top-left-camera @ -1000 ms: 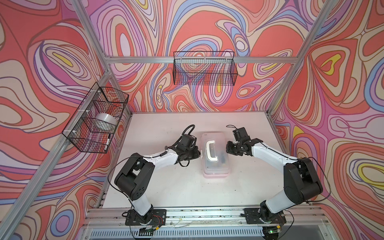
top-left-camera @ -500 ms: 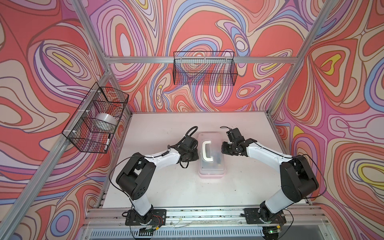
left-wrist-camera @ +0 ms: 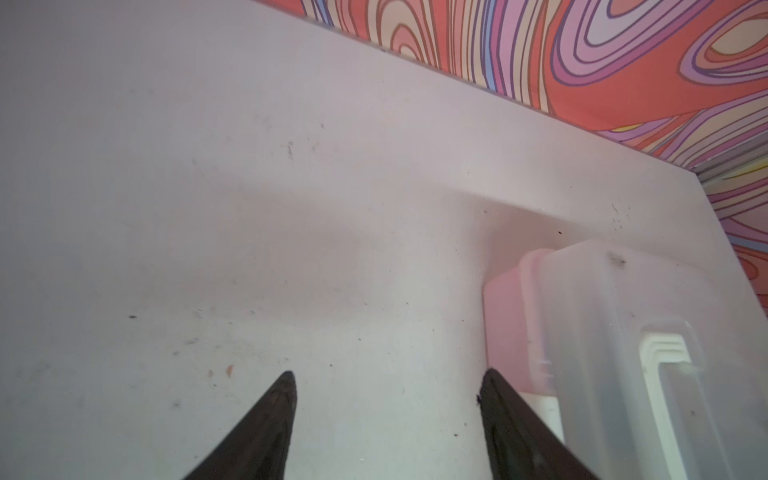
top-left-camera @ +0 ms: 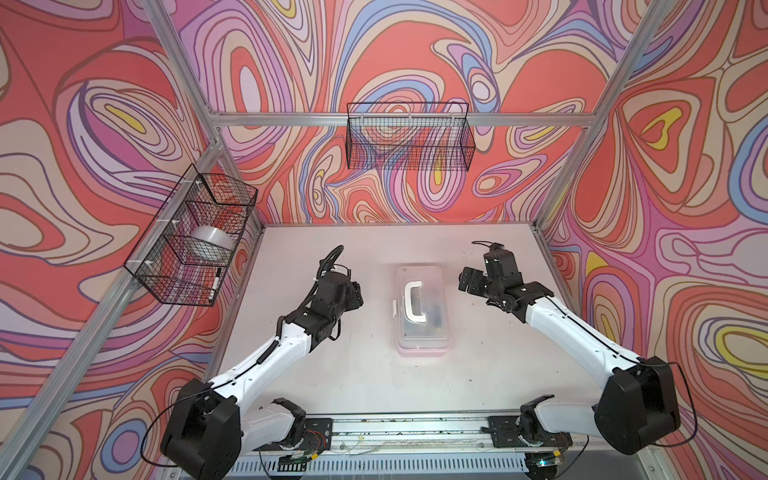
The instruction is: Pack the tool kit
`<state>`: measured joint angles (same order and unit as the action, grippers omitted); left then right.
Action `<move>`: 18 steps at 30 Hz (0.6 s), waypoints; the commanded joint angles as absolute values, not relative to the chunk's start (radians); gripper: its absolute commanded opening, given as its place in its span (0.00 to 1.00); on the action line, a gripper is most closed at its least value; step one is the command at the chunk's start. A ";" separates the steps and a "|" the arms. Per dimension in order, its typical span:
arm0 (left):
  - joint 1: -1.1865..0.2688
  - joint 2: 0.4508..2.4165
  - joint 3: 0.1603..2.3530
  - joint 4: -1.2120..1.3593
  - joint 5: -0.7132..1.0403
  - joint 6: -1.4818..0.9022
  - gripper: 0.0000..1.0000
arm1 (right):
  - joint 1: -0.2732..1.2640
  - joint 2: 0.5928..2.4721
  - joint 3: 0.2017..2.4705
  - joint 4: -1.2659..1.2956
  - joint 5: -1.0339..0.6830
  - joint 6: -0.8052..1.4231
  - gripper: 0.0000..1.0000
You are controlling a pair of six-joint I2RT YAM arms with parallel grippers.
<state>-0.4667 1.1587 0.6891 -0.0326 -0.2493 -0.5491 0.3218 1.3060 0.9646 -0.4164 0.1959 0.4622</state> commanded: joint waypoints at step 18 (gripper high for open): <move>-0.219 1.162 0.347 0.663 -0.440 -0.125 1.00 | 0.321 1.190 0.602 0.163 0.359 0.215 0.98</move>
<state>-0.2600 1.1561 0.3115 0.7048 -0.4847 -0.1303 0.3210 1.1946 0.6254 0.0807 0.3859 0.2485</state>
